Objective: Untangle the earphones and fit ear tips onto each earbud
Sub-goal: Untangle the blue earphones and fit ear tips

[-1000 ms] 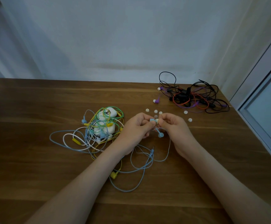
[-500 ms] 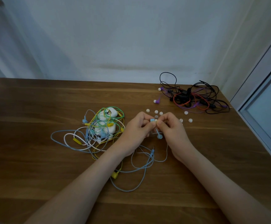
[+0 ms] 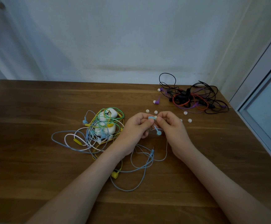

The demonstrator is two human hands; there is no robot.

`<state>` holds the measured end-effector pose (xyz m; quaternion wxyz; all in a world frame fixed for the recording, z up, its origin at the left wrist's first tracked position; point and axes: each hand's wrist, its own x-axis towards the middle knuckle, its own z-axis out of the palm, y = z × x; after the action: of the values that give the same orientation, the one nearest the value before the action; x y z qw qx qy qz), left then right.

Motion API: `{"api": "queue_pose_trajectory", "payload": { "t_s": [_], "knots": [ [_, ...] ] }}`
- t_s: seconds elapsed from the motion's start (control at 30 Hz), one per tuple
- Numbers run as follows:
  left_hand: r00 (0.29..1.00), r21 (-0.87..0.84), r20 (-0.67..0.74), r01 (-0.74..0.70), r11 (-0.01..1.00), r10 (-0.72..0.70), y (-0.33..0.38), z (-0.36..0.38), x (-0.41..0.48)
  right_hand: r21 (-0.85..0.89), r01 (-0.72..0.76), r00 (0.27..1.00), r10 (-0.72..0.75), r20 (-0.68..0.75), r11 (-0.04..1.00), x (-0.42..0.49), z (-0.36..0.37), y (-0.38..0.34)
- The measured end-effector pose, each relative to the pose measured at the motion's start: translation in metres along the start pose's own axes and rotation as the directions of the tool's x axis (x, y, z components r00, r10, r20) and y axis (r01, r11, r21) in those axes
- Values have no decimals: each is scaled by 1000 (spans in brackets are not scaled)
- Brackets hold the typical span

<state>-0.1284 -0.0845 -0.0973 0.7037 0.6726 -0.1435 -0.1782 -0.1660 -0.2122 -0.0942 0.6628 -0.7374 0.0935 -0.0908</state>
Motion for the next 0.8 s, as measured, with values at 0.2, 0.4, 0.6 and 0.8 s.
{"api": "queue_pose_trajectory", "payload": {
  "t_s": [0.2,0.4,0.6,0.8],
  "knots": [
    [1000,-13,28,13,1000,-12,2,0,-1,49,-105,991,101,83,993,2,-5,-4],
    [1000,17,18,11,1000,-11,0,0,-1,53,-107,988,101,113,993,4,-7,-2],
    [1000,158,3,14,987,-14,-5,-2,1,-62,-58,995,63,78,996,0,-3,2],
    [1000,171,15,-18,985,15,-6,-3,0,-101,-59,997,63,33,993,0,0,2]
  ]
}}
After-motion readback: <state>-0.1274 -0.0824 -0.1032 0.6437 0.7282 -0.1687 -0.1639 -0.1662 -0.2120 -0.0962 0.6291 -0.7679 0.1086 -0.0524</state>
